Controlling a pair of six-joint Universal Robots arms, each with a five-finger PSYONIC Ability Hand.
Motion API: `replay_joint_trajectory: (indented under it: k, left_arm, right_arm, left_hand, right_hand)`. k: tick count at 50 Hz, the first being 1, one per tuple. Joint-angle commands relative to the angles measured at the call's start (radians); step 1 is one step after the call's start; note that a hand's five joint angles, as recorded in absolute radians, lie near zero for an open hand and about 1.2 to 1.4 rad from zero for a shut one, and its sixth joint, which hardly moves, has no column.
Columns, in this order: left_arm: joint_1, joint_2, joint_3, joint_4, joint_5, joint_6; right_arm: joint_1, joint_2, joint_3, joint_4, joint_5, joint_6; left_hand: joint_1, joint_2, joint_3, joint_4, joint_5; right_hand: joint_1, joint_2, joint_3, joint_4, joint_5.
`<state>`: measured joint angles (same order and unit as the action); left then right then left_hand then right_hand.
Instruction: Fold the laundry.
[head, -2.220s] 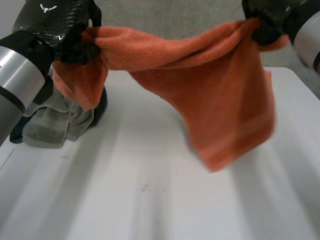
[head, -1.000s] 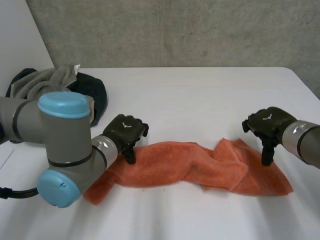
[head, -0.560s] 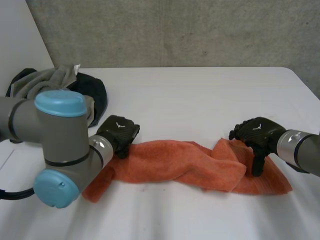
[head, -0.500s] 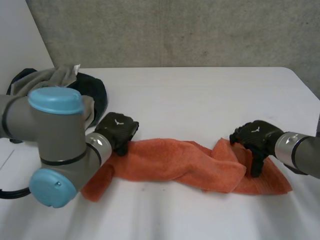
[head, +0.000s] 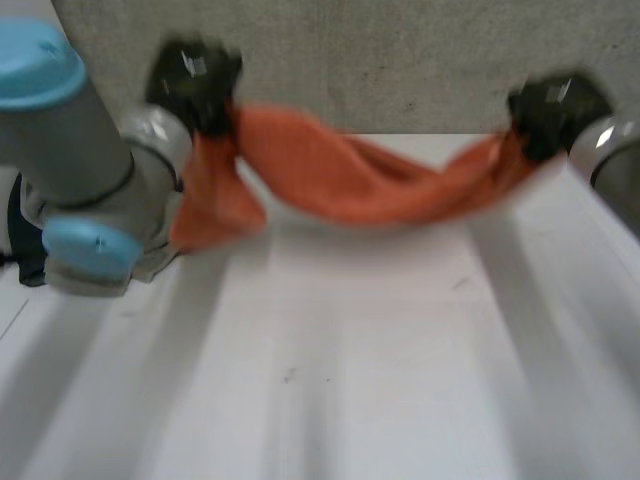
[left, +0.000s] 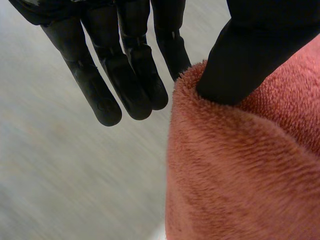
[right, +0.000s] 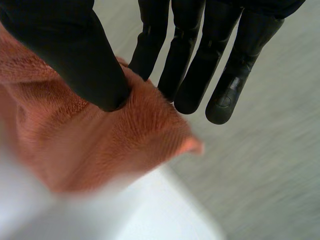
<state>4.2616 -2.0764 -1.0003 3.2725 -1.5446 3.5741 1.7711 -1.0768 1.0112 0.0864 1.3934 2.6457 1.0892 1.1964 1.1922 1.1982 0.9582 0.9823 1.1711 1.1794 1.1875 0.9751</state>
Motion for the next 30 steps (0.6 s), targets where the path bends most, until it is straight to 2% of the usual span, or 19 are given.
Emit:
replay_joint_trajectory:
  k: [1,5,13,20,25,30]
  left_arm:
    - [0.017,0.064,0.048,0.344,-0.02,-0.005]
    - [0.009,0.111,-0.087,0.357,-0.014,-0.006]
    - [0.02,0.096,-0.348,0.352,-0.009,-0.003]
    - [0.015,0.064,-0.537,0.306,-0.011,0.002]
    - [-0.002,0.047,-0.632,0.231,-0.011,-0.003]
    - [-0.04,0.105,-0.679,0.083,-0.011,-0.008]
  right_arm:
    - [0.022,-0.077,-0.126,-0.172,0.064,0.137]
    - [0.025,-0.118,-0.073,-0.136,0.049,0.135]
    - [0.022,-0.112,0.133,-0.079,-0.011,0.105]
    - [0.013,-0.06,0.3,-0.028,-0.016,-0.019]
    - [0.01,-0.043,0.417,0.038,-0.014,-0.142]
    - [0.01,-0.049,0.477,0.035,-0.017,-0.159]
  left_hand:
    - [0.307,0.2,0.204,0.198,0.264]
    - [0.307,0.2,0.204,0.198,0.264]
    - [0.307,0.2,0.204,0.198,0.264]
    - [0.307,0.2,0.204,0.198,0.264]
    - [0.179,0.071,0.076,0.07,0.135]
    - [-0.205,-0.313,-0.308,-0.314,-0.249]
  right_hand:
    - [0.414,0.225,0.217,0.209,0.247]
    - [0.414,0.225,0.217,0.209,0.247]
    - [0.414,0.225,0.217,0.209,0.247]
    - [0.414,0.225,0.217,0.209,0.247]
    - [0.414,0.225,0.217,0.209,0.247]
    - [0.414,0.225,0.217,0.209,0.247]
